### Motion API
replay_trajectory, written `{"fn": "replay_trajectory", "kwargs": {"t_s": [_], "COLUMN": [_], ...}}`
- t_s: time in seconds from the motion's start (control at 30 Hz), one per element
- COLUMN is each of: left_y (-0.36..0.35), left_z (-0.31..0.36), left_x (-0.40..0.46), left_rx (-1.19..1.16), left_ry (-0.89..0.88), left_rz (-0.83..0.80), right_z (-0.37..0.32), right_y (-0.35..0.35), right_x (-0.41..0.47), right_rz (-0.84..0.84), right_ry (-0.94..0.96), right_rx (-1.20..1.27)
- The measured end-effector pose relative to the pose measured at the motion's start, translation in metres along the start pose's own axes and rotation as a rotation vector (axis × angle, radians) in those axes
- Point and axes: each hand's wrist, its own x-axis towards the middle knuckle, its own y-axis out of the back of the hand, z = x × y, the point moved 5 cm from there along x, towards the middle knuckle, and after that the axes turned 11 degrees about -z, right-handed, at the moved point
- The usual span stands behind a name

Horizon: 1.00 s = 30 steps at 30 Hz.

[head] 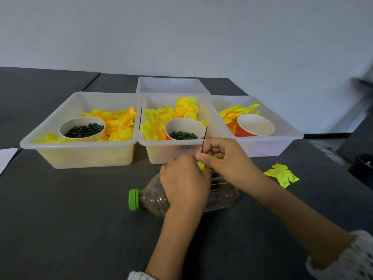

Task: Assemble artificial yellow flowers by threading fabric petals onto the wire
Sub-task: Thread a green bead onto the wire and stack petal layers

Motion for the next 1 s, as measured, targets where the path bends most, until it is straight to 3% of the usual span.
{"fn": "replay_trajectory", "kwargs": {"t_s": [0.2, 0.33, 0.43, 0.73, 0.87, 1.0], "left_y": [0.003, 0.004, 0.003, 0.002, 0.001, 0.001], "left_z": [0.002, 0.003, 0.003, 0.002, 0.001, 0.001], "left_x": [-0.001, -0.003, -0.003, -0.002, -0.002, -0.001], "left_rx": [-0.015, -0.043, -0.079, -0.109, -0.105, -0.093], "left_ry": [-0.016, 0.006, 0.012, -0.015, -0.022, -0.02], "left_rz": [0.009, 0.029, 0.027, 0.0, -0.005, -0.015], "right_z": [-0.001, -0.009, -0.016, -0.024, -0.028, -0.019], "right_y": [0.008, 0.039, 0.048, -0.033, -0.04, -0.035], "right_x": [-0.002, 0.02, 0.061, 0.162, 0.171, 0.171], "right_rz": [-0.049, 0.082, 0.109, -0.395, -0.379, -0.459], "right_ry": [-0.044, -0.032, -0.032, -0.014, 0.009, -0.126], "right_rx": [0.027, 0.082, -0.046, -0.656, -0.615, -0.483]}}
